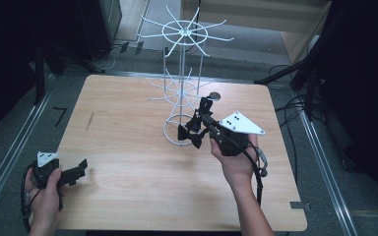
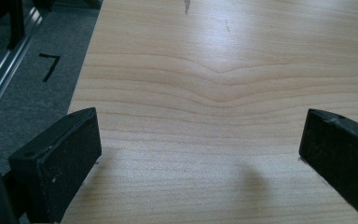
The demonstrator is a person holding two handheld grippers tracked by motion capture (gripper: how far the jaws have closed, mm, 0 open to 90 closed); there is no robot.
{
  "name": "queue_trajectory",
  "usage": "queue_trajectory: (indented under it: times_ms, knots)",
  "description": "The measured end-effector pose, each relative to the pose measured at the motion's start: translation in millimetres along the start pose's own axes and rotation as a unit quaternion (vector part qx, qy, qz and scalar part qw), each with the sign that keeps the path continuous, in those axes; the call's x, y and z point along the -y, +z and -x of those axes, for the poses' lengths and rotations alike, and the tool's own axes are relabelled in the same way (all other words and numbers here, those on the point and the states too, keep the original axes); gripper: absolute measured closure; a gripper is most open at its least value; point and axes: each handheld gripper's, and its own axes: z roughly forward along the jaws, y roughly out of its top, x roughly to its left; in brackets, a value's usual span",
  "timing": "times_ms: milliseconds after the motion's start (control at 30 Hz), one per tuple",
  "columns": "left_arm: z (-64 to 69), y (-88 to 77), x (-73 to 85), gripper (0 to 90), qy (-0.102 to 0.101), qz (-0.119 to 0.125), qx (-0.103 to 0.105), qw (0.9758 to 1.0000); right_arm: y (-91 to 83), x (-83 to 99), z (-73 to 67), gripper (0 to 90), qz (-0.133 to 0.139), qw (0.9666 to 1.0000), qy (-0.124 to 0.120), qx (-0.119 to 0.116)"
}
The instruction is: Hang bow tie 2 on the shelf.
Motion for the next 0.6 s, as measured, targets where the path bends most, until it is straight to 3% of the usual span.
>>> queue_trajectory:
  times_ms: [600]
  knots:
    - [0.1, 0.0, -0.1, 0.0, 0.0, -0.001, 0.001, 1.0, 18.1, 0.8, 6.4, 90.0, -0.012, 0.9999, 0.009, 0.0]
